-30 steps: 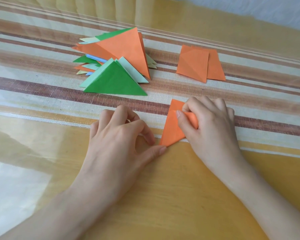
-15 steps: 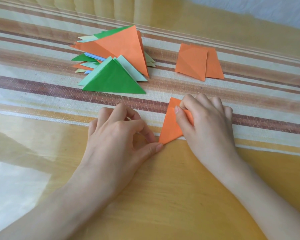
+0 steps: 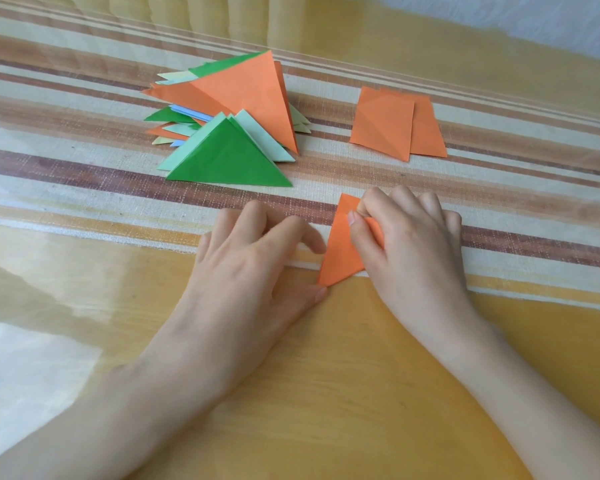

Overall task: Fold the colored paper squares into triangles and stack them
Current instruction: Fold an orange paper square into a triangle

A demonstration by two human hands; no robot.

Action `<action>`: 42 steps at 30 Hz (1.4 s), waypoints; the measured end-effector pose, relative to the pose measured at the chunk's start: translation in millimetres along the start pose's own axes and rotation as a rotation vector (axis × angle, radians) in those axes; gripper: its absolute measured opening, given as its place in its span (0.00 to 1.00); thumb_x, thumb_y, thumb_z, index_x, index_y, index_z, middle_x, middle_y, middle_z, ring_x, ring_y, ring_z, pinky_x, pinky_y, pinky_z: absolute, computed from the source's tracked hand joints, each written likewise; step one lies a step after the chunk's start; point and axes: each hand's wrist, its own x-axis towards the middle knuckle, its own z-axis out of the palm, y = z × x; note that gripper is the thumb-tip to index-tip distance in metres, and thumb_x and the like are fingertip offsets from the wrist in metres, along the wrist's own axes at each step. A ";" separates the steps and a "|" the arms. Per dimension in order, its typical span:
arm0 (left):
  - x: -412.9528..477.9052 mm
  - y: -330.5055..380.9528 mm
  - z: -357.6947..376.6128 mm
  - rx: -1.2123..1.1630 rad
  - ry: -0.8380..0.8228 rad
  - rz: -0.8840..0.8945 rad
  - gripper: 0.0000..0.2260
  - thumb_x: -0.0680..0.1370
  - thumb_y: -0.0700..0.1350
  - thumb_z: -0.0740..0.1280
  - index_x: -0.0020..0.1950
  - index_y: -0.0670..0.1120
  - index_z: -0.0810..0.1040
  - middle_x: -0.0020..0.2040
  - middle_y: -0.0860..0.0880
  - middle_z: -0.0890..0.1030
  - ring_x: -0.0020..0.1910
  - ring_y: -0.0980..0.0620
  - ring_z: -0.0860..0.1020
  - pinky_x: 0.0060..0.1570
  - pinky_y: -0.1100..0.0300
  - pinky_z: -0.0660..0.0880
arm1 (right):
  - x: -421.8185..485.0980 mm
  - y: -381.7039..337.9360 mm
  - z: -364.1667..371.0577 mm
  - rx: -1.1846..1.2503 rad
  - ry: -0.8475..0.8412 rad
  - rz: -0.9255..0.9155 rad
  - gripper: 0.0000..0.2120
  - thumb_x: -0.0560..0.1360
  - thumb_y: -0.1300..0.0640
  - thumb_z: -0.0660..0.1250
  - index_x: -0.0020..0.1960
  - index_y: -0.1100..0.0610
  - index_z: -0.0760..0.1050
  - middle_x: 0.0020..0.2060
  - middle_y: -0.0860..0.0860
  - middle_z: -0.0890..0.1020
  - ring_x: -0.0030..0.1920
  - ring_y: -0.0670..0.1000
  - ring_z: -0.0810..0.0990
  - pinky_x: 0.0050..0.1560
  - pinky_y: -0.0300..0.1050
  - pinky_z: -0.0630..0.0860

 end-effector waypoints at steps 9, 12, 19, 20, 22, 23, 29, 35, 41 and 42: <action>1.0 -4.5 6.2 0.139 0.025 0.265 0.13 0.78 0.53 0.60 0.53 0.54 0.84 0.59 0.59 0.80 0.56 0.50 0.74 0.56 0.51 0.67 | 0.1 -0.6 1.2 -0.010 0.013 0.009 0.10 0.79 0.47 0.54 0.42 0.50 0.67 0.38 0.47 0.72 0.42 0.53 0.66 0.44 0.49 0.58; 5.1 -8.3 9.1 0.095 0.042 0.273 0.13 0.78 0.53 0.61 0.52 0.54 0.85 0.56 0.59 0.82 0.53 0.51 0.75 0.54 0.50 0.69 | -0.1 0.0 2.1 -0.010 0.025 0.003 0.10 0.78 0.46 0.53 0.42 0.50 0.66 0.38 0.46 0.70 0.42 0.52 0.64 0.43 0.48 0.57; 13.9 -16.0 10.7 0.057 0.014 0.269 0.14 0.77 0.56 0.60 0.49 0.53 0.83 0.52 0.60 0.81 0.52 0.52 0.73 0.57 0.56 0.65 | 3.8 5.7 4.5 -0.005 -0.004 0.097 0.17 0.74 0.38 0.55 0.47 0.52 0.69 0.45 0.51 0.73 0.49 0.57 0.71 0.47 0.50 0.61; 14.9 -14.4 11.5 0.080 0.024 0.281 0.13 0.77 0.55 0.60 0.48 0.52 0.83 0.50 0.59 0.82 0.51 0.51 0.72 0.58 0.57 0.64 | 2.1 10.4 -1.3 0.019 -0.002 0.108 0.21 0.73 0.37 0.56 0.51 0.54 0.72 0.48 0.53 0.74 0.51 0.58 0.71 0.49 0.51 0.64; 16.5 -10.3 12.6 0.119 0.030 0.285 0.14 0.76 0.55 0.59 0.46 0.51 0.82 0.47 0.57 0.81 0.49 0.51 0.71 0.57 0.59 0.62 | -8.3 20.6 -17.7 0.106 0.047 0.088 0.24 0.74 0.39 0.57 0.58 0.57 0.74 0.52 0.54 0.75 0.53 0.57 0.71 0.53 0.51 0.67; 17.8 -8.9 13.1 0.130 0.032 0.282 0.14 0.76 0.55 0.58 0.45 0.50 0.81 0.46 0.56 0.81 0.47 0.51 0.70 0.56 0.60 0.61 | -16.5 24.4 -26.5 0.130 0.078 0.045 0.22 0.76 0.42 0.57 0.59 0.58 0.75 0.53 0.54 0.76 0.54 0.56 0.71 0.55 0.51 0.69; 21.9 -5.9 12.2 0.222 0.040 0.313 0.15 0.77 0.55 0.57 0.51 0.51 0.81 0.46 0.53 0.79 0.46 0.47 0.72 0.56 0.56 0.64 | -56.4 10.4 -36.2 0.024 -0.058 -0.233 0.21 0.78 0.49 0.56 0.67 0.57 0.74 0.64 0.51 0.76 0.67 0.53 0.68 0.70 0.52 0.57; 20.1 -5.1 12.5 0.285 -0.027 0.330 0.18 0.79 0.55 0.55 0.56 0.52 0.83 0.56 0.52 0.81 0.54 0.42 0.75 0.59 0.42 0.70 | -61.1 6.2 -27.6 -0.047 -0.144 -0.186 0.23 0.80 0.46 0.52 0.67 0.55 0.74 0.65 0.49 0.76 0.69 0.52 0.70 0.71 0.53 0.52; 21.0 -8.1 13.4 0.232 -0.023 0.298 0.19 0.79 0.57 0.54 0.58 0.54 0.82 0.61 0.55 0.80 0.57 0.46 0.76 0.63 0.45 0.67 | -61.9 2.4 -27.5 -0.061 -0.036 -0.052 0.22 0.80 0.49 0.51 0.63 0.55 0.78 0.63 0.48 0.78 0.65 0.50 0.75 0.70 0.52 0.52; 21.0 -9.4 13.2 0.214 -0.018 0.298 0.19 0.79 0.57 0.55 0.58 0.54 0.82 0.62 0.55 0.79 0.58 0.47 0.75 0.63 0.50 0.64 | -61.8 2.9 -27.4 -0.079 -0.024 -0.037 0.22 0.80 0.49 0.51 0.62 0.55 0.78 0.62 0.48 0.79 0.64 0.51 0.75 0.69 0.53 0.53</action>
